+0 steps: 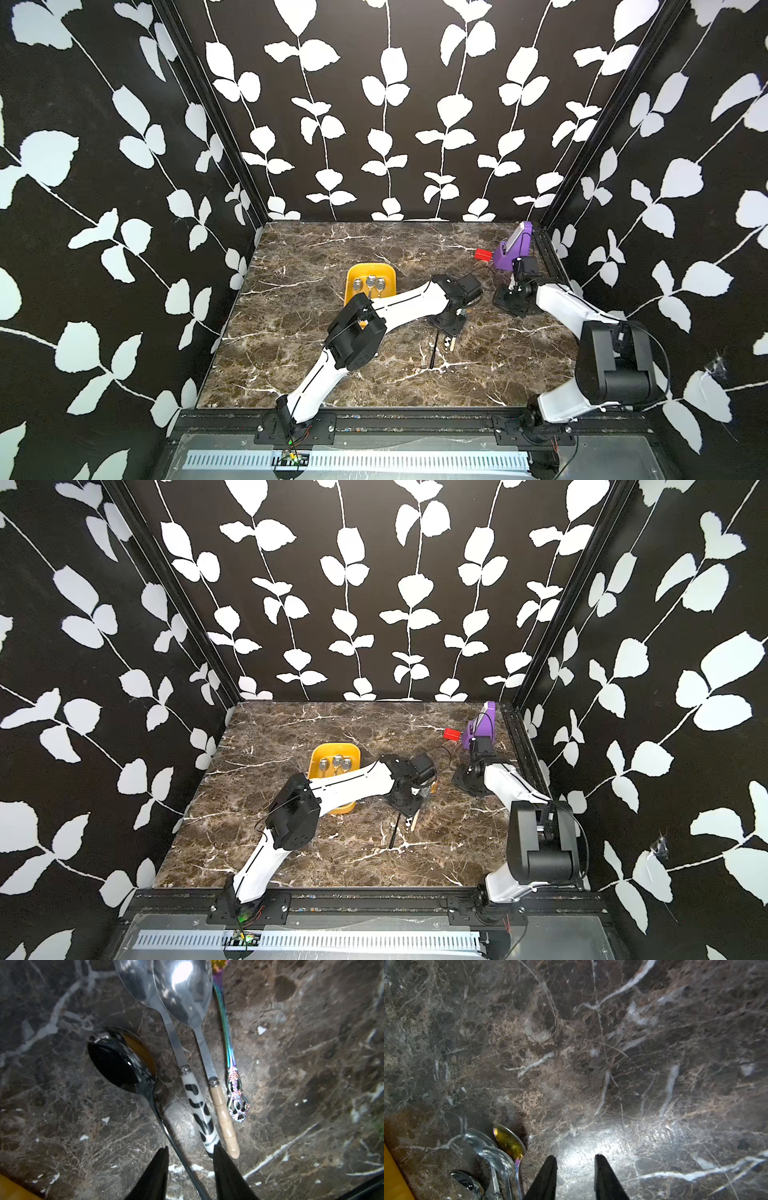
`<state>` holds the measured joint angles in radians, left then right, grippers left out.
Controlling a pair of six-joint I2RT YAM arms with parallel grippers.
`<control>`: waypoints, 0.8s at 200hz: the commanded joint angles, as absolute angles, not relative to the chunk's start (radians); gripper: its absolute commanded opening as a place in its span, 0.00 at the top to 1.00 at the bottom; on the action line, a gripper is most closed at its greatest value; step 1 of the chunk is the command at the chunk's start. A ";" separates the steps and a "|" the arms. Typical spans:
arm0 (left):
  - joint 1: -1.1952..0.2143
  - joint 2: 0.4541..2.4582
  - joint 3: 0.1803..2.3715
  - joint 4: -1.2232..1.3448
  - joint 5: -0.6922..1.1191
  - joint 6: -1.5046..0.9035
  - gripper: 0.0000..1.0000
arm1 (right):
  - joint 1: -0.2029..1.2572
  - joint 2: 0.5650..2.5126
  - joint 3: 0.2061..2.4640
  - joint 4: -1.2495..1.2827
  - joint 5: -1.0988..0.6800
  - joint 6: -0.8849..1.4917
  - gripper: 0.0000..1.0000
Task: Put the spoon into the storage box
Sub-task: Pick up the spoon from the center of the board.
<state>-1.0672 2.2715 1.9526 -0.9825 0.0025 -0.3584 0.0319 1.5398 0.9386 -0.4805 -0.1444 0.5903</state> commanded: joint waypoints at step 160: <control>-1.075 2.392 2.059 -1.043 -0.053 -0.333 0.62 | 0.028 1.575 0.927 -0.482 -0.183 0.581 0.67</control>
<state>-1.0710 2.3825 2.0357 -1.0050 -0.0254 -0.3397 0.0319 1.5635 0.9386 -0.4808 -0.1768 0.5903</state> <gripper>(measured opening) 0.388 0.334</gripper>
